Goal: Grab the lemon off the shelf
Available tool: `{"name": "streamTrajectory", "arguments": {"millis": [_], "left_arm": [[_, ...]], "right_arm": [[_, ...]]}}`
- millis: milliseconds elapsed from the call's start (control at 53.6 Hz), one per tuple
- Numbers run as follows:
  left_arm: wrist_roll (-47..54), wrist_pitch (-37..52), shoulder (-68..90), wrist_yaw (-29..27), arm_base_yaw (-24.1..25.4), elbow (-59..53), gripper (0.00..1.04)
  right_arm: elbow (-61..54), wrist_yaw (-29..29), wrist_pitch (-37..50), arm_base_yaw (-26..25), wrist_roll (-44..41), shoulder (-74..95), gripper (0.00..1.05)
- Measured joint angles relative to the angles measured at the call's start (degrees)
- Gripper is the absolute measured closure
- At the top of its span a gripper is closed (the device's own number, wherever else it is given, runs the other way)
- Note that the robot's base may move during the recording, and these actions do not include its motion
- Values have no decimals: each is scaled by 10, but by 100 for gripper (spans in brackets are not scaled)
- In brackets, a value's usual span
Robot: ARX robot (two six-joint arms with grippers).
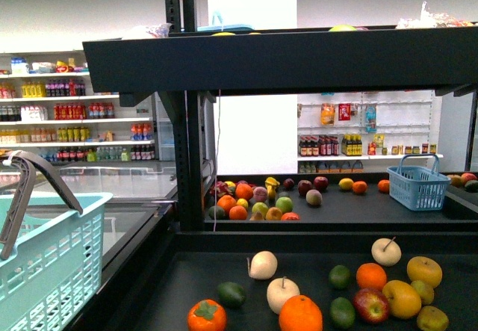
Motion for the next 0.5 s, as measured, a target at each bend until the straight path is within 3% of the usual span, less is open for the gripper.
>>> {"name": "streamTrajectory", "arguments": {"millis": [261,503], "left_arm": [[114,-20,-75,51,-14,-51,89],[185,-35,-158,118,-89,-108,93]], "right_arm": [[0,0,0,0,0,0,8],[0,0,0,0,0,0,8]]}}
